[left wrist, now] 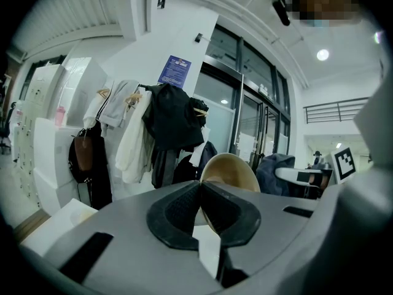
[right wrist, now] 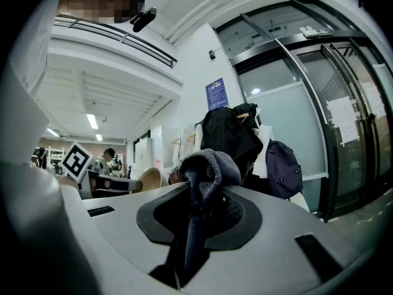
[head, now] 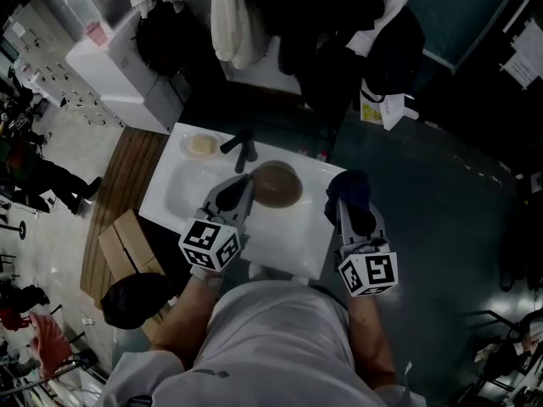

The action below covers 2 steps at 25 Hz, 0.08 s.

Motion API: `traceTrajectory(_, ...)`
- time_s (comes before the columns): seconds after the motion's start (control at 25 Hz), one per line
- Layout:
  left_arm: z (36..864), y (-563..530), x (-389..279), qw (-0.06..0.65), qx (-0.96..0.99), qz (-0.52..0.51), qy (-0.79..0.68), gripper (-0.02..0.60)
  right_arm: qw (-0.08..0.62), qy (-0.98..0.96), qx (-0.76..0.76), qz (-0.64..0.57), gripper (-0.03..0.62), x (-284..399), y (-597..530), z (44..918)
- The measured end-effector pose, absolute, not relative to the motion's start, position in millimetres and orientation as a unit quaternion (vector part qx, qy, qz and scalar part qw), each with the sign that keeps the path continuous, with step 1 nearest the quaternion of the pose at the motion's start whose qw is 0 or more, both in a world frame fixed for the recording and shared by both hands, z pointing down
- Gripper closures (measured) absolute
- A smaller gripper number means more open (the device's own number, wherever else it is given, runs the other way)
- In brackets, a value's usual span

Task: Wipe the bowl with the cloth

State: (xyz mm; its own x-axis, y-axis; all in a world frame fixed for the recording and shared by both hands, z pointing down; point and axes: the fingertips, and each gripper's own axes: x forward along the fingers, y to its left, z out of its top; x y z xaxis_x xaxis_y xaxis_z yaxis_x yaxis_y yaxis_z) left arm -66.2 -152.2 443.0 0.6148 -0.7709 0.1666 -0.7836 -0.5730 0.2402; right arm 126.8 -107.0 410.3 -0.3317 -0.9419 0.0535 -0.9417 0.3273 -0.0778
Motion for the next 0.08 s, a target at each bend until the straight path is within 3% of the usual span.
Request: traceTrajectory(0.08,442.1,-152.8,-67.0,0.146,0.886,0.021,-0.439,0.561,0.001,0.814,-0.578,-0.048,0.513,126.4,-106.9,410.0)
